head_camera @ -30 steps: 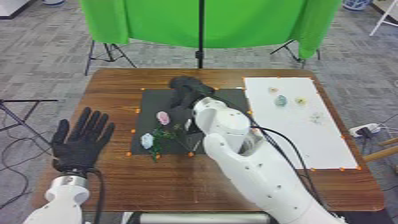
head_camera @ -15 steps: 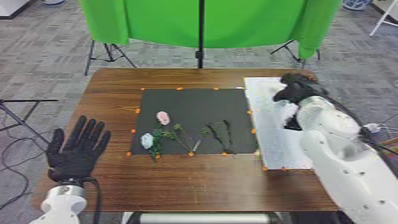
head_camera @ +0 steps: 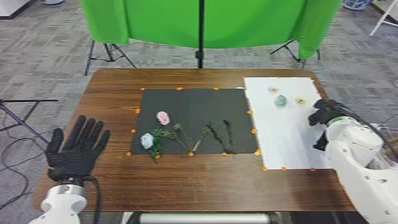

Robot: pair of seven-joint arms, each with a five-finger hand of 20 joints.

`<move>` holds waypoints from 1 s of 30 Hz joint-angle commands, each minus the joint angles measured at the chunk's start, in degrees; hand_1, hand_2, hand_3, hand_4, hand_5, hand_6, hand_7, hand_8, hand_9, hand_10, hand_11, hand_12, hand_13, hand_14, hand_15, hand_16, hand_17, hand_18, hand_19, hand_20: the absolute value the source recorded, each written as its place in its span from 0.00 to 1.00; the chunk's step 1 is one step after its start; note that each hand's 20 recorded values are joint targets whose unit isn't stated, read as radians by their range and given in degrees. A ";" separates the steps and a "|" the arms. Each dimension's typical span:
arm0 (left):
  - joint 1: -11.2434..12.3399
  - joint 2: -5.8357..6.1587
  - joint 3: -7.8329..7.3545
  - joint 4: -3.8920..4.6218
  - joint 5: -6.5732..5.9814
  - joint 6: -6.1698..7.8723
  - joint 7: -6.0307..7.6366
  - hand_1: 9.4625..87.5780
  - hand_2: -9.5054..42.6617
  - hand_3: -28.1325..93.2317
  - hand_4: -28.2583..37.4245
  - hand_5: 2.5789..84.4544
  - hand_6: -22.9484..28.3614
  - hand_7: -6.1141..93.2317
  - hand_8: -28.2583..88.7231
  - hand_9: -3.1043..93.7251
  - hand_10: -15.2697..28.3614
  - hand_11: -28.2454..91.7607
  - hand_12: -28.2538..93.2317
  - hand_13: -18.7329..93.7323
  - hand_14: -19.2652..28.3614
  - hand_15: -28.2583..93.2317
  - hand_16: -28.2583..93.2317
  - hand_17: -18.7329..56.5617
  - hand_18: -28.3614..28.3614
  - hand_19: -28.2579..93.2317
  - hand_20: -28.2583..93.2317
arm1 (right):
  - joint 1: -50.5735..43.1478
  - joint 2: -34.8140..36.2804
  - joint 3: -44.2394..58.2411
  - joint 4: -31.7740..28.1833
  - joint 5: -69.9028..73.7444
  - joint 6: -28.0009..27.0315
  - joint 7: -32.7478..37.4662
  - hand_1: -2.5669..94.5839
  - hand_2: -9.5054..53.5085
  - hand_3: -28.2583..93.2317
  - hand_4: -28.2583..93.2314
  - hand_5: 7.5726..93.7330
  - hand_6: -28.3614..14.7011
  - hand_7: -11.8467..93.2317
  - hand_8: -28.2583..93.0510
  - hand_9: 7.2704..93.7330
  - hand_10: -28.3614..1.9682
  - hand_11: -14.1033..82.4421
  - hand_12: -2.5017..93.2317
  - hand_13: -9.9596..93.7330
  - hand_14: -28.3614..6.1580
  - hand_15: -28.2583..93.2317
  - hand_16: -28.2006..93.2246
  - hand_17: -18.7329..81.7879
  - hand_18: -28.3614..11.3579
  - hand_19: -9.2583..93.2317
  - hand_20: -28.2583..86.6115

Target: Arrange flowers

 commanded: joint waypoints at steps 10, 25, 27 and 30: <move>1.05 -0.55 0.49 -0.02 -0.43 1.14 -0.59 0.18 0.51 0.85 0.00 0.52 0.65 0.16 0.17 0.42 0.71 0.40 0.31 0.41 0.74 0.52 0.17 0.13 0.74 0.53 0.33 | -4.31 0.27 -1.40 -2.58 -4.76 11.29 -3.80 0.65 0.00 0.82 0.00 0.71 0.65 0.46 0.16 0.82 0.56 0.34 0.44 0.71 0.54 0.75 0.53 0.49 0.16 0.94 0.59; 1.52 -0.47 0.37 -0.24 -0.28 0.78 -0.96 0.18 0.51 0.85 0.00 0.52 0.65 0.16 0.17 0.42 0.71 0.40 0.31 0.41 0.74 0.52 0.17 0.13 0.74 0.53 0.33 | 3.07 -1.63 -11.97 -15.74 -4.59 14.50 -13.24 0.64 0.00 0.83 0.00 0.74 0.64 0.46 0.17 0.85 0.57 0.31 0.45 0.72 0.54 0.73 0.54 0.49 0.15 0.93 0.59; 1.67 -0.59 0.44 -0.27 -0.51 1.10 -1.07 0.18 0.51 0.85 0.00 0.52 0.65 0.16 0.17 0.42 0.71 0.40 0.31 0.41 0.74 0.52 0.17 0.13 0.74 0.53 0.33 | 5.60 -3.15 -15.16 -16.06 -4.87 13.76 -14.79 0.64 0.00 0.83 0.00 0.73 0.64 0.46 0.17 0.85 0.57 0.31 0.45 0.72 0.54 0.73 0.54 0.49 0.15 0.93 0.59; 1.37 -0.73 0.54 -0.09 -0.39 1.21 -1.48 0.18 0.51 0.85 0.00 0.52 0.65 0.16 0.17 0.42 0.71 0.40 0.31 0.41 0.74 0.52 0.17 0.13 0.74 0.53 0.33 | 8.86 -6.19 -19.54 -15.27 -5.78 13.62 -17.96 0.64 0.00 0.83 0.00 0.73 0.64 0.46 0.17 0.85 0.56 0.30 0.45 0.72 0.54 0.73 0.54 0.49 0.15 0.93 0.59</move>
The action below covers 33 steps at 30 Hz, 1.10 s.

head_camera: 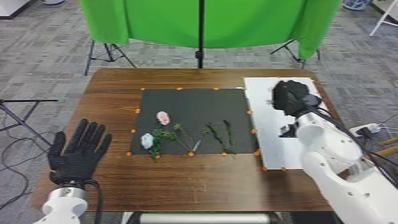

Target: Arrange flowers

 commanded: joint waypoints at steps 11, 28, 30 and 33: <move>-0.64 0.06 0.97 0.54 -0.49 0.64 -1.60 0.18 0.51 0.85 0.00 0.52 0.64 0.16 0.17 0.42 0.72 0.40 0.31 0.41 0.74 0.52 0.17 0.13 0.74 0.53 0.33 | 14.26 -14.71 -21.09 4.04 -3.38 -4.85 -11.70 0.64 0.00 0.83 0.00 0.72 0.64 0.46 0.18 0.84 0.56 0.30 0.45 0.71 0.54 0.74 0.54 0.49 0.15 0.93 0.60; -1.42 1.03 1.41 0.61 -0.73 -0.31 -1.96 0.18 0.52 0.85 0.00 0.52 0.64 0.16 0.17 0.42 0.72 0.40 0.31 0.41 0.74 0.52 0.17 0.13 0.74 0.53 0.33 | 16.70 -19.45 -29.49 10.26 -8.95 -4.52 -13.15 0.64 0.00 0.83 0.00 0.70 0.64 0.46 0.17 0.83 0.57 0.30 0.44 0.70 0.55 0.73 0.54 0.48 0.15 0.93 0.60; -1.56 1.07 1.49 0.70 -0.84 -0.27 -2.03 0.18 0.52 0.85 0.00 0.52 0.64 0.16 0.17 0.42 0.72 0.40 0.31 0.41 0.74 0.52 0.17 0.13 0.74 0.53 0.33 | 17.08 -20.04 -29.82 11.60 -9.83 -3.44 -12.77 0.64 0.00 0.83 0.00 0.70 0.64 0.47 0.17 0.82 0.57 0.30 0.44 0.70 0.55 0.73 0.54 0.48 0.15 0.93 0.60; -2.67 1.28 1.82 1.16 -0.79 0.25 -2.49 0.18 0.52 0.85 0.00 0.53 0.65 0.16 0.17 0.42 0.71 0.40 0.31 0.41 0.74 0.52 0.17 0.13 0.74 0.53 0.33 | 17.63 -21.01 -29.74 14.28 -13.22 -2.02 -13.85 0.64 0.00 0.83 0.00 0.69 0.63 0.47 0.17 0.82 0.57 0.30 0.44 0.70 0.55 0.74 0.54 0.48 0.15 0.93 0.60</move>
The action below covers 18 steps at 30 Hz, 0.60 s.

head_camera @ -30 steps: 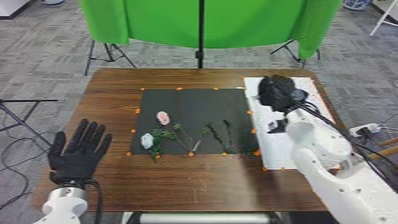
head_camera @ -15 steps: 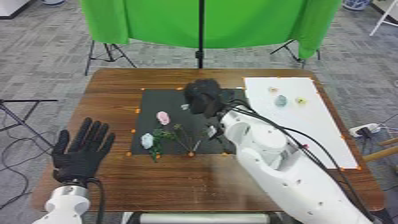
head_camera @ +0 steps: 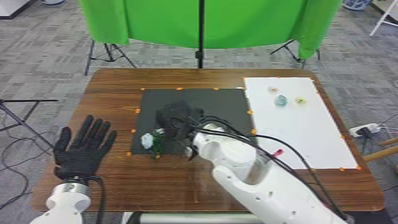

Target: Arrange flowers

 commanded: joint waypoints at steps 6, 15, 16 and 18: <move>-1.06 0.25 0.67 0.85 0.28 0.32 -1.68 0.18 0.52 0.85 0.00 0.53 0.65 0.16 0.17 0.42 0.71 0.40 0.31 0.41 0.74 0.52 0.17 0.13 0.74 0.53 0.33 | 0.84 -2.35 0.57 6.39 -10.19 4.89 -1.72 0.64 0.00 0.83 0.00 0.68 0.64 0.47 0.16 0.81 0.57 0.30 0.44 0.69 0.55 0.74 0.55 0.48 0.16 0.93 0.60; -1.58 0.08 0.73 1.08 -0.59 0.60 -2.58 0.18 0.52 0.85 0.00 0.53 0.65 0.16 0.17 0.42 0.71 0.40 0.31 0.41 0.74 0.53 0.17 0.13 0.74 0.53 0.33 | -0.77 -2.41 0.99 5.54 -10.15 3.75 -2.01 0.63 0.00 0.84 0.00 0.68 0.64 0.42 0.16 0.80 0.58 0.29 0.42 0.68 0.55 0.74 0.54 0.48 0.16 0.93 0.61; -1.50 0.08 0.64 0.87 -1.57 0.84 -2.50 0.18 0.52 0.85 0.00 0.53 0.65 0.16 0.16 0.42 0.71 0.40 0.31 0.41 0.74 0.53 0.17 0.13 0.74 0.53 0.33 | -0.87 -2.42 1.01 5.53 -10.42 3.74 -2.14 0.63 0.00 0.84 0.00 0.68 0.64 0.40 0.17 0.80 0.58 0.29 0.42 0.68 0.55 0.74 0.54 0.48 0.16 0.93 0.61; -1.63 0.07 0.61 0.93 -1.39 1.00 -2.53 0.18 0.52 0.85 0.00 0.53 0.65 0.16 0.16 0.43 0.72 0.40 0.31 0.41 0.74 0.53 0.17 0.13 0.74 0.53 0.33 | -0.96 -2.21 1.02 5.25 -10.58 3.14 -1.98 0.63 0.00 0.84 0.00 0.68 0.65 0.39 0.17 0.80 0.57 0.29 0.42 0.68 0.55 0.74 0.54 0.47 0.16 0.93 0.61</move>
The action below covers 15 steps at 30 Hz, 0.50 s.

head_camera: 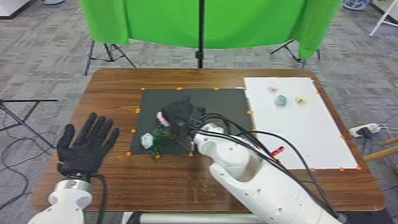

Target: Arrange flowers

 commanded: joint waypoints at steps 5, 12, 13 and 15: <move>0.31 0.00 -0.04 -0.16 -1.38 0.83 -0.66 0.18 0.52 0.85 0.00 0.53 0.65 0.16 0.17 0.43 0.72 0.41 0.31 0.41 0.74 0.53 0.17 0.13 0.74 0.53 0.33 | -1.20 0.50 0.25 -1.97 -0.29 -2.76 0.80 0.63 0.00 0.84 0.00 0.68 0.66 0.35 0.15 0.79 0.57 0.26 0.39 0.67 0.54 0.74 0.54 0.47 0.16 0.93 0.61; 0.30 -0.14 0.01 -0.24 -1.64 1.16 -0.79 0.18 0.52 0.85 0.00 0.53 0.65 0.16 0.16 0.43 0.72 0.41 0.31 0.41 0.74 0.53 0.17 0.13 0.74 0.53 0.33 | -1.86 1.26 1.10 -2.81 0.36 -4.27 1.84 0.62 0.00 0.84 0.00 0.67 0.66 0.32 0.10 0.71 0.53 0.35 0.24 0.67 0.55 0.72 0.53 0.46 0.15 0.92 0.61; -0.22 -0.13 0.13 0.14 -1.63 1.16 -0.95 0.18 0.53 0.85 0.00 0.53 0.65 0.16 0.17 0.43 0.72 0.41 0.31 0.41 0.74 0.53 0.17 0.13 0.74 0.54 0.33 | -1.73 1.18 1.16 -2.39 -0.24 -3.96 1.92 0.63 0.00 0.84 0.00 0.67 0.66 0.32 0.10 0.70 0.53 0.36 0.21 0.67 0.55 0.72 0.53 0.46 0.15 0.92 0.61; -0.59 -0.24 0.24 0.29 -1.56 1.31 -1.09 0.18 0.53 0.85 0.00 0.54 0.65 0.17 0.17 0.43 0.72 0.41 0.31 0.41 0.74 0.53 0.17 0.13 0.74 0.54 0.33 | -1.71 1.18 1.58 -2.10 -1.12 -4.03 1.67 0.63 0.00 0.84 0.00 0.67 0.66 0.32 0.10 0.69 0.53 0.36 0.20 0.66 0.55 0.72 0.53 0.46 0.15 0.92 0.61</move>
